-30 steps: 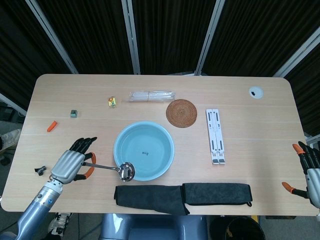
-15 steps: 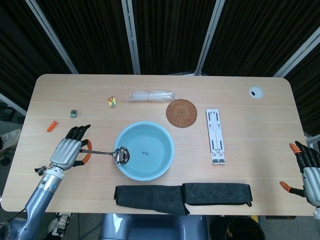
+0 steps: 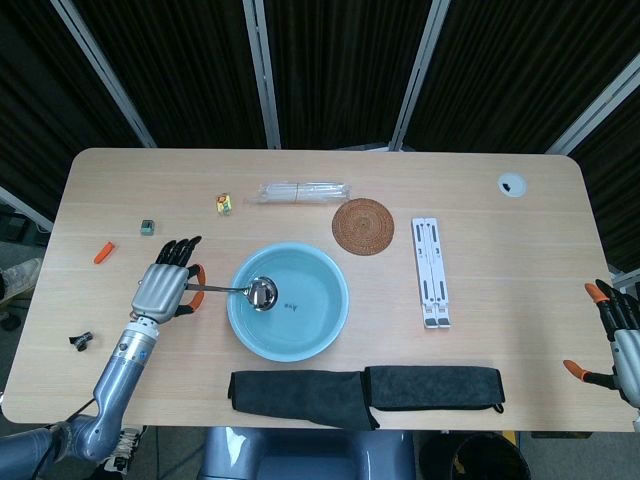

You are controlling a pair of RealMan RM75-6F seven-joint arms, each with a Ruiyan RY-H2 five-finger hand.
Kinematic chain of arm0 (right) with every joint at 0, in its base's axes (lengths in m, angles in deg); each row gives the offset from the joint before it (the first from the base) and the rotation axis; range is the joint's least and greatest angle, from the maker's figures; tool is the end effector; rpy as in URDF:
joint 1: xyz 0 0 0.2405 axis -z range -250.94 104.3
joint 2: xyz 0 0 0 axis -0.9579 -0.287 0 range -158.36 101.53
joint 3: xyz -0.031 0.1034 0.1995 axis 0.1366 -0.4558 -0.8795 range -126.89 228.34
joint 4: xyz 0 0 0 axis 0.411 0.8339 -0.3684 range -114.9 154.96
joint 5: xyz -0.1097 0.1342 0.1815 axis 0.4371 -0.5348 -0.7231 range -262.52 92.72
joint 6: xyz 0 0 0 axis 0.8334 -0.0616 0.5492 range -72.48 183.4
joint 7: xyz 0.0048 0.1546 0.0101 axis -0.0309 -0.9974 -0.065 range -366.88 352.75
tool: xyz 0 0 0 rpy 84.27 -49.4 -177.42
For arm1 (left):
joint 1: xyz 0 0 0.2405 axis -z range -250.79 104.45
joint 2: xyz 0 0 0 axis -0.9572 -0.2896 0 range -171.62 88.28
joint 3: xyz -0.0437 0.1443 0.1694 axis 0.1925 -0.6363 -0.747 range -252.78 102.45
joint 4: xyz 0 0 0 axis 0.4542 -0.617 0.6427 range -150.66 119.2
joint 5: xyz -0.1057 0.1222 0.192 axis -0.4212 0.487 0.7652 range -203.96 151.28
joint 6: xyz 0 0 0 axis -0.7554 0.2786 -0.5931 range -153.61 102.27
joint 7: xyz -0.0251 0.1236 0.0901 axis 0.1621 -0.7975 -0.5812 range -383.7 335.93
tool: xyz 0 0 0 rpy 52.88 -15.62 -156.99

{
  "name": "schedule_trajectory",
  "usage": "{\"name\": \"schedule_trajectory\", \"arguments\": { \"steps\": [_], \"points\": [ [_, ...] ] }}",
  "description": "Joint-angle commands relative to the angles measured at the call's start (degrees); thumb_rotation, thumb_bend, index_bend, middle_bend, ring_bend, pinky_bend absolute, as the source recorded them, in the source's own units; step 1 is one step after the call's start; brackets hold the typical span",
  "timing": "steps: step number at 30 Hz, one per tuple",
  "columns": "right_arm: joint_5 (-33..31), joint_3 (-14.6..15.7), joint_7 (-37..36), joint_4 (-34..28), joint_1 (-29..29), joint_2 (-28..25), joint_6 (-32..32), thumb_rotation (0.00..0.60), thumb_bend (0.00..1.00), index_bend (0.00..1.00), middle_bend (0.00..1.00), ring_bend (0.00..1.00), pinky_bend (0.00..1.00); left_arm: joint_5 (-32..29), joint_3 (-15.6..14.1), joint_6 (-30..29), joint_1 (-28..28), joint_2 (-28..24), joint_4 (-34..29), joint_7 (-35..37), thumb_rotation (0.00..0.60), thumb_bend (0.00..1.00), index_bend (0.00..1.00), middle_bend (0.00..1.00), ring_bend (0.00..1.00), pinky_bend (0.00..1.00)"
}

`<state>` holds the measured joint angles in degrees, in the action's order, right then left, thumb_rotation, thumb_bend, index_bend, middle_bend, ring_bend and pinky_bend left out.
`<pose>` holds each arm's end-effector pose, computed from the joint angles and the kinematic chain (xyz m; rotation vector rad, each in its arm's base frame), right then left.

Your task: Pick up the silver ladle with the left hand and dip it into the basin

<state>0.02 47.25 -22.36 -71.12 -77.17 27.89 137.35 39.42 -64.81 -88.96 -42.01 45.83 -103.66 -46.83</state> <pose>-0.3294 -0.1917 0.1518 1.3210 -1.0325 0.9448 -0.1693 0.3143 -0.0368 -1.6766 -0.9712 -0.8900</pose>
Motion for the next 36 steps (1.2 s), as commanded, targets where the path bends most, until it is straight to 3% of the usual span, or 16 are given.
{"name": "schedule_trajectory", "arguments": {
  "steps": [1, 11, 19, 31, 36],
  "points": [
    [0.18, 0.10, -2.14, 0.53, -0.16, -0.54, -0.55, 0.600, 0.00, 0.00, 0.00, 0.00, 0.00, -0.71, 0.94, -0.18, 2.16, 3.82, 2.86, -2.63, 0.582, 0.50, 0.61, 0.00, 0.00, 0.00],
    [1.02, 0.48, -6.80, 2.17, -0.61, -1.44, -1.48, 0.600, 0.00, 0.00, 0.00, 0.00, 0.00, -1.13, 1.54, -0.61, 5.71, 10.22, 7.74, -7.60, 0.583, 0.50, 0.62, 0.00, 0.00, 0.00],
    [0.96, 0.45, -9.16, 2.97, -0.15, -2.05, -0.74, 0.600, 0.00, 0.00, 0.00, 0.00, 0.00, -0.89, 0.31, -0.77, 6.74, 12.94, 9.37, -10.37, 0.581, 0.50, 0.62, 0.00, 0.00, 0.00],
    [1.14, 0.49, -9.43, 2.94, 0.23, -2.23, 0.08, 0.600, 0.00, 0.00, 0.00, 0.00, 0.00, -0.83, -0.66, -0.85, 6.57, 13.00, 7.93, -10.83, 0.583, 0.50, 0.62, 0.00, 0.00, 0.00],
    [0.99, 0.52, -8.52, 2.86, 0.03, -1.94, -0.35, 0.600, 0.00, 0.00, 0.00, 0.00, 0.00, -1.25, 0.32, 0.01, 6.02, 9.38, 2.13, -7.28, 0.582, 0.50, 0.62, 0.00, 0.00, 0.00]
  ]
}}
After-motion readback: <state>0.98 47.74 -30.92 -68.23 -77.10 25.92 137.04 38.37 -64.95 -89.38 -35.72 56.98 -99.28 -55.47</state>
